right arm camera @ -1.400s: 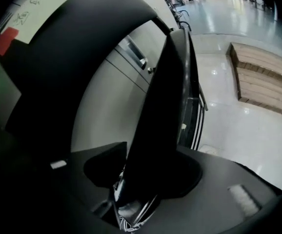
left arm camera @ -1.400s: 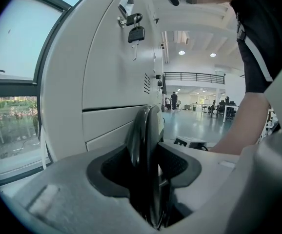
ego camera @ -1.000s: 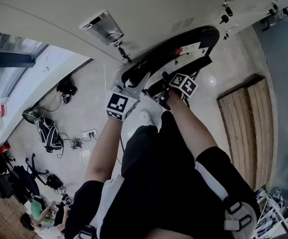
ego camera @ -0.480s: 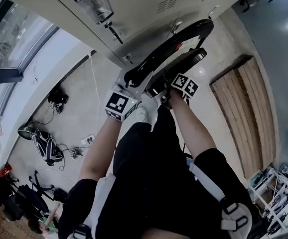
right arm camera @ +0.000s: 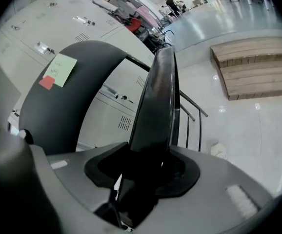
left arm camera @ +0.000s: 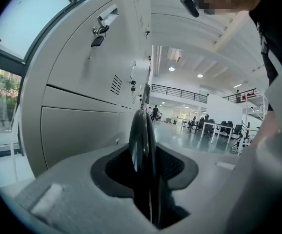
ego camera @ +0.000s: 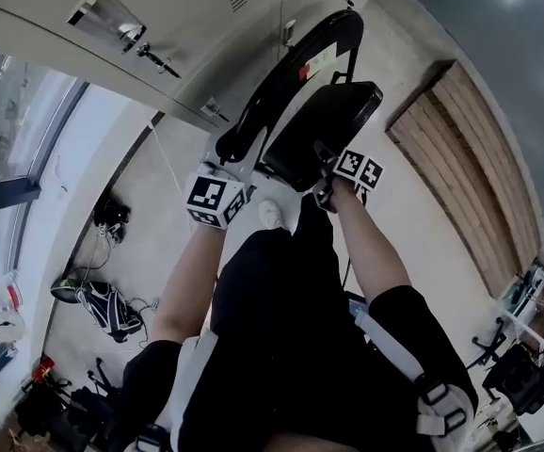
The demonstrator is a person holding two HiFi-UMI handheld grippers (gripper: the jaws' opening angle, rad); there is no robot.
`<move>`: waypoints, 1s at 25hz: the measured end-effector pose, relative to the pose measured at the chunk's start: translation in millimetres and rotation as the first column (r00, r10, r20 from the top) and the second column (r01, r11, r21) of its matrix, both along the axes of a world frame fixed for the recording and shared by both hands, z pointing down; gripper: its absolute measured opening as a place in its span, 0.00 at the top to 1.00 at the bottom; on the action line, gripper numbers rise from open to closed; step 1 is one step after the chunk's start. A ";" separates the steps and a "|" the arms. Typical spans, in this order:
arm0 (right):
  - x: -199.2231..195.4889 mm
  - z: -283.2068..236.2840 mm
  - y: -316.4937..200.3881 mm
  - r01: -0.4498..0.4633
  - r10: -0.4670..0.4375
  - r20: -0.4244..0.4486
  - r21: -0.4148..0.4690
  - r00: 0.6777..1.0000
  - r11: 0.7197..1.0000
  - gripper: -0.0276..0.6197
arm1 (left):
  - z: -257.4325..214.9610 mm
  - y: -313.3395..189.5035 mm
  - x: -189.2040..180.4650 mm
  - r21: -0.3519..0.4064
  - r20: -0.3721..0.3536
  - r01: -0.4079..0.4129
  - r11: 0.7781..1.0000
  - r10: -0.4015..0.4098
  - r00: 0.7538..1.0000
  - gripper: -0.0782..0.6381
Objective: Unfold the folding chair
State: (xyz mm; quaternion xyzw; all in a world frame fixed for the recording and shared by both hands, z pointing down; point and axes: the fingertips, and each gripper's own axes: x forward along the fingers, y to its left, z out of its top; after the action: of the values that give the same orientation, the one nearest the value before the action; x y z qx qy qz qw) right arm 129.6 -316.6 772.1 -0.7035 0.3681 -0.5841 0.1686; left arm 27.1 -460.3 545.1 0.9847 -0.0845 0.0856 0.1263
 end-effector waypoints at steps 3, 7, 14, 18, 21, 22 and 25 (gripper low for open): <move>3.2 7.9 25.4 -0.024 0.023 0.027 0.007 0.999 1.000 0.67 | 3.4 6.0 0.0 -0.008 -0.002 -0.008 1.000 0.008 1.000 0.71; 8.9 20.9 63.1 -0.063 0.062 0.057 0.010 0.996 0.998 0.66 | 9.4 15.1 2.5 -0.047 -0.010 -0.003 0.999 0.003 1.000 0.72; 11.0 66.6 153.2 -0.173 0.176 0.097 -0.036 0.980 0.984 0.62 | 29.5 36.8 -0.1 -0.090 0.015 0.045 0.995 -0.044 0.999 0.71; 18.6 83.0 176.9 -0.190 0.190 0.100 -0.014 0.977 0.982 0.61 | 32.8 44.6 3.7 -0.081 -0.008 0.060 0.995 -0.061 0.998 0.71; 24.7 98.9 196.1 -0.202 0.202 0.108 -0.008 0.973 0.979 0.59 | 41.5 48.2 4.8 -0.105 -0.002 0.079 0.991 -0.080 0.997 0.71; 26.2 103.5 202.4 -0.206 0.205 0.112 -0.002 0.972 0.979 0.59 | 44.6 49.3 5.2 -0.111 0.001 0.080 0.991 -0.081 0.997 0.71; 31.3 115.6 214.0 -0.224 0.220 0.112 0.025 0.969 0.974 0.58 | 52.4 51.6 7.3 -0.124 -0.001 0.068 0.990 -0.069 0.998 0.71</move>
State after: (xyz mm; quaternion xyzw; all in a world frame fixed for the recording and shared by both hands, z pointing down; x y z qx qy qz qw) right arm 160.9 -102.7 887.7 -0.7041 0.2883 -0.5921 0.2657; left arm 34.4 -408.8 597.5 0.9716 -0.1125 0.0836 0.1905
